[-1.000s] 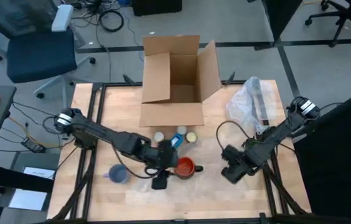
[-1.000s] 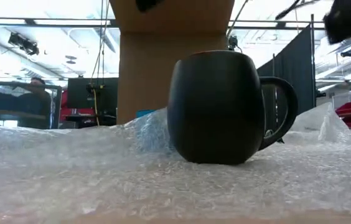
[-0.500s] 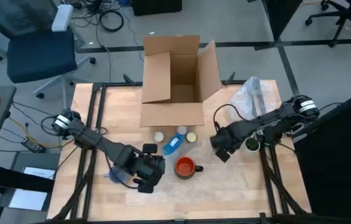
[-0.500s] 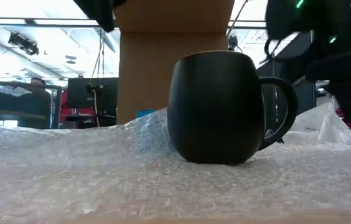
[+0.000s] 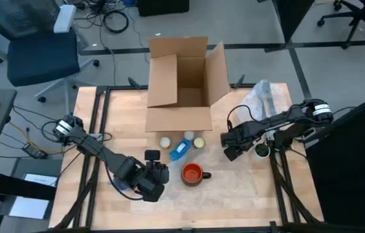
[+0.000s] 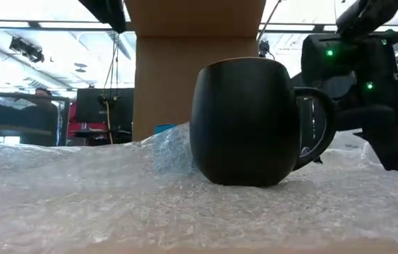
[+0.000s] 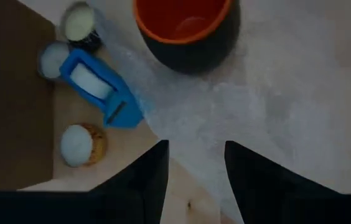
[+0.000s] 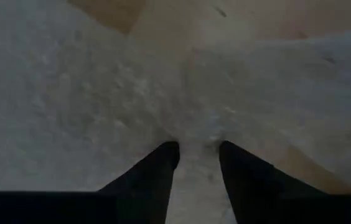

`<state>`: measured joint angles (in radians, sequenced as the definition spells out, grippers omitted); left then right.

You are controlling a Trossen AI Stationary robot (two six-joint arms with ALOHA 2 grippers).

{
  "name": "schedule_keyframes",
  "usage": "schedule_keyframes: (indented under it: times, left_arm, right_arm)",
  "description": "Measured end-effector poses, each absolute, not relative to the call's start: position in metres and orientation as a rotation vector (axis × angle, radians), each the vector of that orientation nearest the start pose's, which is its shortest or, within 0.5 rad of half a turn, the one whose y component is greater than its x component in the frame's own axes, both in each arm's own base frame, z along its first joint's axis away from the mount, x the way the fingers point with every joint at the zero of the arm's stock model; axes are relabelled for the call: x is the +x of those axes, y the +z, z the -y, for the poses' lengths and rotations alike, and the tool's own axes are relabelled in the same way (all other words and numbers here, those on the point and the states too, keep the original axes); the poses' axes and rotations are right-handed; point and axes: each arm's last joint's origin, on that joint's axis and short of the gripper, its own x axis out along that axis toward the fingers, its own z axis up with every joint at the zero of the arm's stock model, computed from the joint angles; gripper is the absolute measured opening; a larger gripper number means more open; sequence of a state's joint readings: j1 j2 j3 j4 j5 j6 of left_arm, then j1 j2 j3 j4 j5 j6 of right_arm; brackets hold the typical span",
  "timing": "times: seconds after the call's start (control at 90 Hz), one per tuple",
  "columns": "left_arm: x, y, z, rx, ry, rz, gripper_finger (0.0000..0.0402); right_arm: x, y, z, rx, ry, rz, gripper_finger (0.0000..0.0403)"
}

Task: Wrap mug
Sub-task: Wrap the black mug with the bubble wrap

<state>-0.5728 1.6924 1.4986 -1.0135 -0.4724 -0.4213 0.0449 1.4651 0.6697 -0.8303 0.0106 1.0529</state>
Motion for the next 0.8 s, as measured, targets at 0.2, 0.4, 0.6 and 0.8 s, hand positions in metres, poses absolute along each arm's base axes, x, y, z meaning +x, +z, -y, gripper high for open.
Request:
schedule_keyframes:
  times: [0.2, 0.4, 0.6, 0.8]
  left_arm:
    - [0.295, 0.294, 0.170, 0.261, 0.232, -0.916, 0.0142]
    - [0.309, 0.302, 0.168, 0.264, 0.301, -0.759, 0.0142]
    - [0.325, 0.311, 0.165, 0.242, 0.263, -0.652, 0.0142]
    - [0.343, 0.317, 0.152, 0.214, 0.281, -0.560, 0.0142]
  right_arm:
    - [0.207, 0.143, -0.010, 0.753, -0.790, -1.450, 0.0024]
    - [0.224, 0.170, -0.019, 0.682, -0.737, -1.342, 0.0002]
    - [0.238, 0.209, -0.040, 0.602, -0.658, -1.160, 0.0001]
    - [0.251, 0.237, -0.071, 0.508, -0.554, -0.946, 0.0000]
